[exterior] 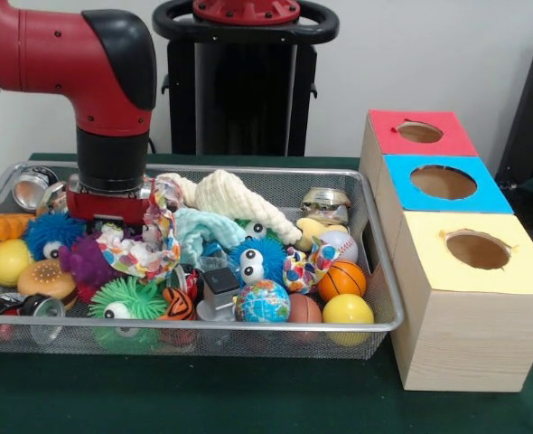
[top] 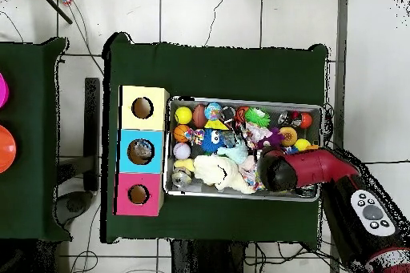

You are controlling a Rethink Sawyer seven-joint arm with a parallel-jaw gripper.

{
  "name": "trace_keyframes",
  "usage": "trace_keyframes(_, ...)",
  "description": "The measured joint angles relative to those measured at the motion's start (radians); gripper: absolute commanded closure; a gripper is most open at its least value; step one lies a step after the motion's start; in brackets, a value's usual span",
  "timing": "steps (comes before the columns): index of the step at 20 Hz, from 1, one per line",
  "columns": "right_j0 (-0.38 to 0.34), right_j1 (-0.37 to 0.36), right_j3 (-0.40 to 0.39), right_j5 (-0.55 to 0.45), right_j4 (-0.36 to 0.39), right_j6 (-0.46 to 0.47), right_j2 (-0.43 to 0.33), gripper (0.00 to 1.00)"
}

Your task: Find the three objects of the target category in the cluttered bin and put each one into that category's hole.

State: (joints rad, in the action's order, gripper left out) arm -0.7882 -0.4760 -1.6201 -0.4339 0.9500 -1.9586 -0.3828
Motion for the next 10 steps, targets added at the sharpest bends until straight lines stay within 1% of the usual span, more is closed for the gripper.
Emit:
trace_keyframes(3, 0.013, 0.005, 0.010, 0.000, 0.000, 0.000, 0.012, 0.00)
trace_keyframes(4, 0.024, 0.012, 0.022, 0.000, 0.000, 0.000, 0.023, 1.00)
trace_keyframes(10, 0.027, 0.010, 0.031, 0.000, -0.002, 0.000, 0.027, 1.00)
